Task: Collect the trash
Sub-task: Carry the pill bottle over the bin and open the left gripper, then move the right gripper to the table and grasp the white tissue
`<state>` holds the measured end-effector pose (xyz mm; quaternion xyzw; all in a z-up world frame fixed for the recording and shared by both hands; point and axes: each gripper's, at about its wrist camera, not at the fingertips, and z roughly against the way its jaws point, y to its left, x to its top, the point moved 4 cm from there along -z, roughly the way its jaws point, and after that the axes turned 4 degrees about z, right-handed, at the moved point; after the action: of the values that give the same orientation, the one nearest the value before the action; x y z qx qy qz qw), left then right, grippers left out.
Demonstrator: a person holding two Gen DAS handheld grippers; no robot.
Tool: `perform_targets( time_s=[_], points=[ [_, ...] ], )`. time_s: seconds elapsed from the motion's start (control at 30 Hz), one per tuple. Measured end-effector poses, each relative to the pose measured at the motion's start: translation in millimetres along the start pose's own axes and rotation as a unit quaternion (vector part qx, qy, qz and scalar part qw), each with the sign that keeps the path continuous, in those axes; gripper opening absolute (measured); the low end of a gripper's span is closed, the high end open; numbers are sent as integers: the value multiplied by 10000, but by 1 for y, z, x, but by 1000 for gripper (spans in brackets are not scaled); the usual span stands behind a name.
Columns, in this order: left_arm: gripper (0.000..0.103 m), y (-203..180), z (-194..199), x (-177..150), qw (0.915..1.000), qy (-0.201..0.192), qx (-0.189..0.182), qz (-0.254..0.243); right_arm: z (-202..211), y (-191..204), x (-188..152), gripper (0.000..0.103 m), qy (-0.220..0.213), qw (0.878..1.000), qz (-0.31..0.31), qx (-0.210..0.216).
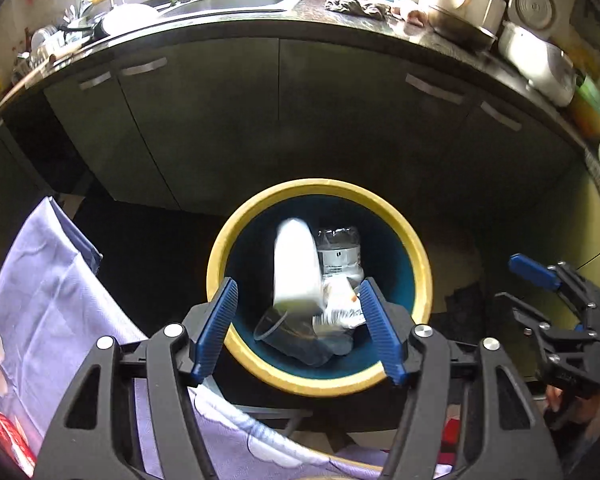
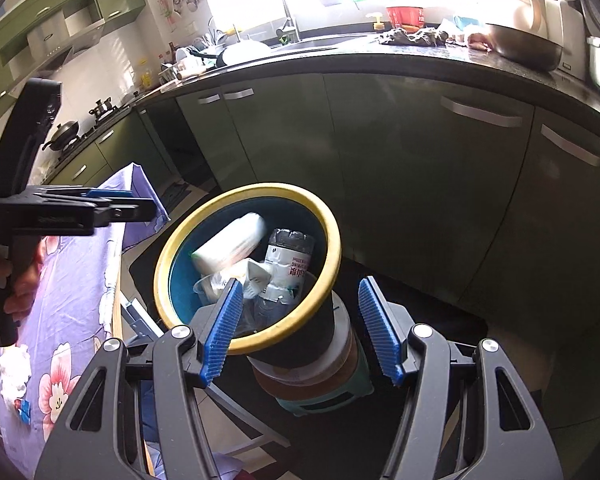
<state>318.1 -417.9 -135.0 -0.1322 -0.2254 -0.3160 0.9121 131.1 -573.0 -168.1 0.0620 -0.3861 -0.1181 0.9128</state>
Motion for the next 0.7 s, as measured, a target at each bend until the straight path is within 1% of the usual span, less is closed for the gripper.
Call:
perform_targets(
  time_s=[0.13,0.27,0.37,0.53,0.63,0.7],
  points=[
    [61,12,31,-19,9998,-187,72,61,-5,5,1,60,31,9999,35,100],
    [61,29,70,-45,9987,-412,18,313,-10,19,2,60,71,9997,140,201],
    [63,43,101,-69,9968,-619,74,508,-11,33,2,60,103,9992,272,272],
    [66,70,149,-114,9914,-937,180,891,-12,72,0,60,206,9965,611,540],
    [68,91,178,-143,9866,-1126,358,1121,-12,103,-3,60,279,9929,905,719],
    [69,109,200,-168,9811,-1289,542,1339,-14,125,-7,60,370,9890,1112,897]
  ],
)
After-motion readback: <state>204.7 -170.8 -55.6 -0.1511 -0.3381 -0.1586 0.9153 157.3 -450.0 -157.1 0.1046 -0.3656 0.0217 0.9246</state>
